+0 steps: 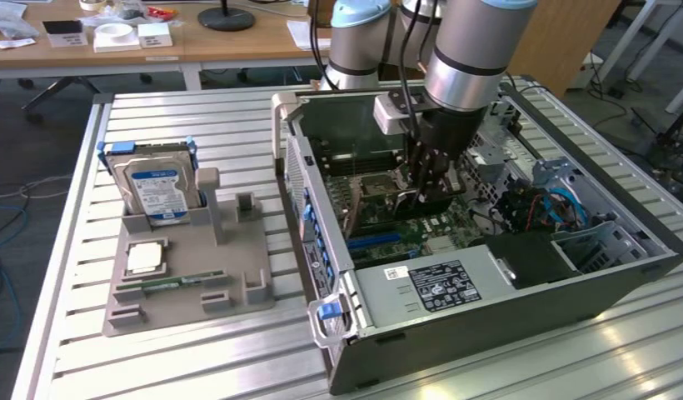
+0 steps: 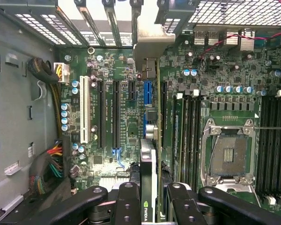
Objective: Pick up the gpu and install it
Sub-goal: 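Insert the gpu into the slot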
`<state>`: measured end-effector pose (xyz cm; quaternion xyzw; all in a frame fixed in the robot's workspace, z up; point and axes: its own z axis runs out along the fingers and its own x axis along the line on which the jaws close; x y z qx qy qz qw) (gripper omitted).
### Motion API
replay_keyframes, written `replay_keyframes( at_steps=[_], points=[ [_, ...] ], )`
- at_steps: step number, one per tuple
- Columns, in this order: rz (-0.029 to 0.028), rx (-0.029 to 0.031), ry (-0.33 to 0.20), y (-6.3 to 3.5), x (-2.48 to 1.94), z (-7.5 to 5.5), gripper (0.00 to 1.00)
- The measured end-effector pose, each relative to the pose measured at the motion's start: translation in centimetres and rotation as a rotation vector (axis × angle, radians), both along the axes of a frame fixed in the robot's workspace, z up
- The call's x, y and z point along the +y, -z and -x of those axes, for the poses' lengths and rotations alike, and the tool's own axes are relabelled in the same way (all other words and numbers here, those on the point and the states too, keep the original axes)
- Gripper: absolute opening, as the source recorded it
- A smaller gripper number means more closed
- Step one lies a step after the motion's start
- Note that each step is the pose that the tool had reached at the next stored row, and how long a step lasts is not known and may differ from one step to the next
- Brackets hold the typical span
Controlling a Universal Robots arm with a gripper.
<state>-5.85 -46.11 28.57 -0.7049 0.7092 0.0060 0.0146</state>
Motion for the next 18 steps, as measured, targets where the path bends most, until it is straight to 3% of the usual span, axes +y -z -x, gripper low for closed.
replay_keyframes(
  at_steps=[18],
  points=[
    [0.0, 0.0, 0.0, 0.04, 0.0, 0.78, 0.27]
  ],
)
